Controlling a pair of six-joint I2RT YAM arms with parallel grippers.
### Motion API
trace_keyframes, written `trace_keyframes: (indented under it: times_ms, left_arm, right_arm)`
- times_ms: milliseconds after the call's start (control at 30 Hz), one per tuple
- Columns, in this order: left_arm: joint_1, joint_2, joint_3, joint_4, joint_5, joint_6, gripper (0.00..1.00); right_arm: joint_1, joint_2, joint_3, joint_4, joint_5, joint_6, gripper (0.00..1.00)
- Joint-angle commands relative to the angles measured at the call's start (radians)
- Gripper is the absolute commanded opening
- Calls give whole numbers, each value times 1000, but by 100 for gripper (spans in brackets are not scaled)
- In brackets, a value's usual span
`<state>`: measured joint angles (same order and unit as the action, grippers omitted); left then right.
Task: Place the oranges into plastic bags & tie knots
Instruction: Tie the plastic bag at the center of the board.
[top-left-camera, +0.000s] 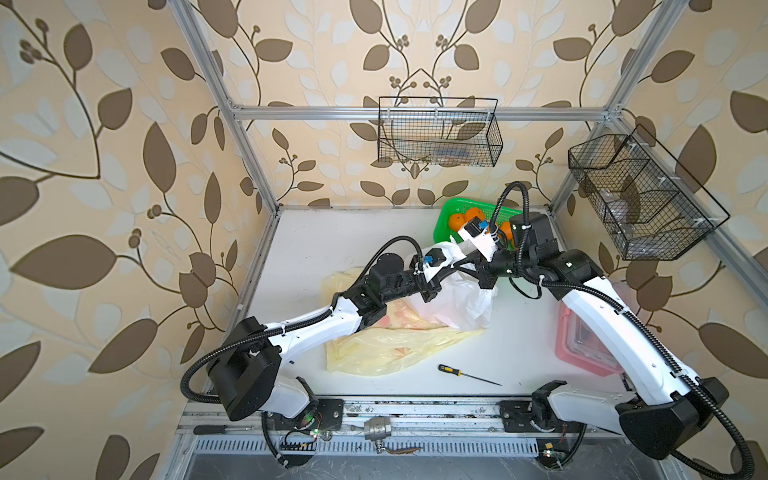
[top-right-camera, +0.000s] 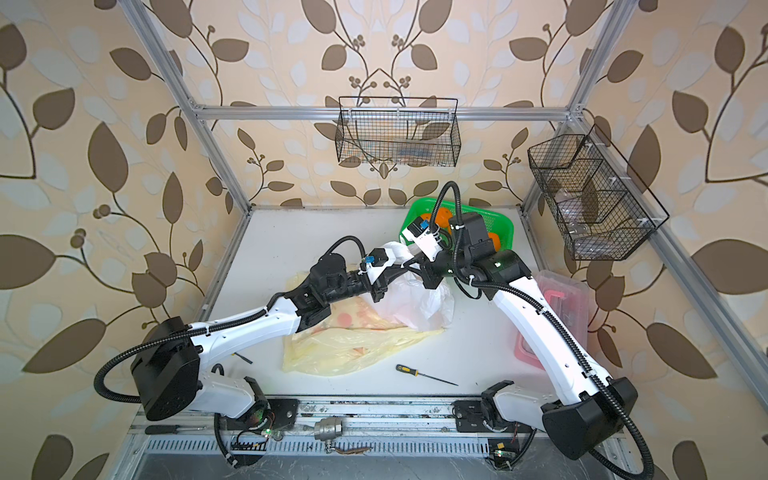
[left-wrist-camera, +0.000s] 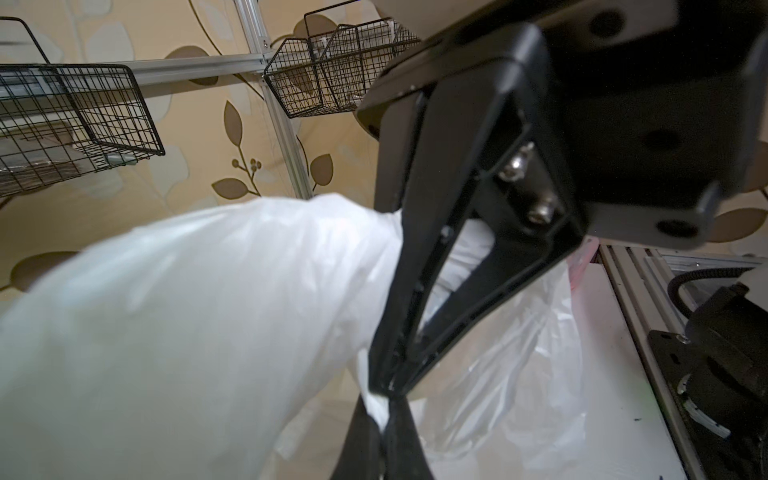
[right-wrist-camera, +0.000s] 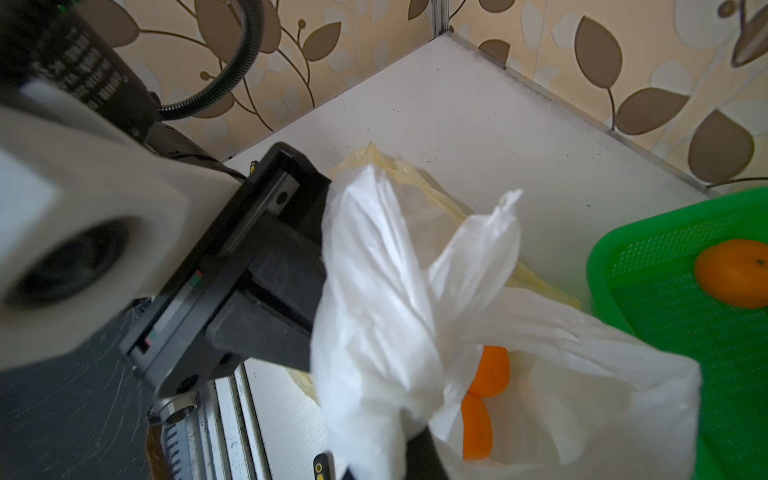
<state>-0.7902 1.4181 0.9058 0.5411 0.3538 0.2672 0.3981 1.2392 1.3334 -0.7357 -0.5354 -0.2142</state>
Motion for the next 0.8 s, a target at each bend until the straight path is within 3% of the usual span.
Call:
trace_keyframes:
  times_ms: [0, 133, 200, 300, 333, 433, 500, 600, 767]
  left_arm:
    - [9, -5, 57, 60, -44, 18, 0]
    - [11, -10, 49, 63, -59, 23, 0]
    - [11, -10, 44, 68, -59, 24, 0]
    - [11, -7, 45, 75, -61, 24, 0]
    - [11, -7, 45, 78, -64, 23, 0]
    - [12, -4, 49, 84, -67, 23, 0]
    - [12, -1, 52, 84, -69, 24, 0]
    - [14, 1, 56, 85, -70, 24, 0]
    - [17, 7, 68, 85, -68, 24, 0]
  right_arm:
    - [4, -15, 29, -43, 0, -27, 0]
    - [5, -48, 16, 22, 66, 22, 1]
    - [5, -70, 2, 74, 128, 81, 12]
    - [7, -98, -12, 135, 177, 160, 19]
    - [5, -109, -18, 151, 180, 178, 25]
    - [2, -150, -44, 219, 190, 244, 56]
    - [-3, -169, -48, 258, 220, 304, 67]
    - [-36, -148, -14, 264, 225, 419, 74]
    - [-89, -49, 64, 245, 148, 619, 70]
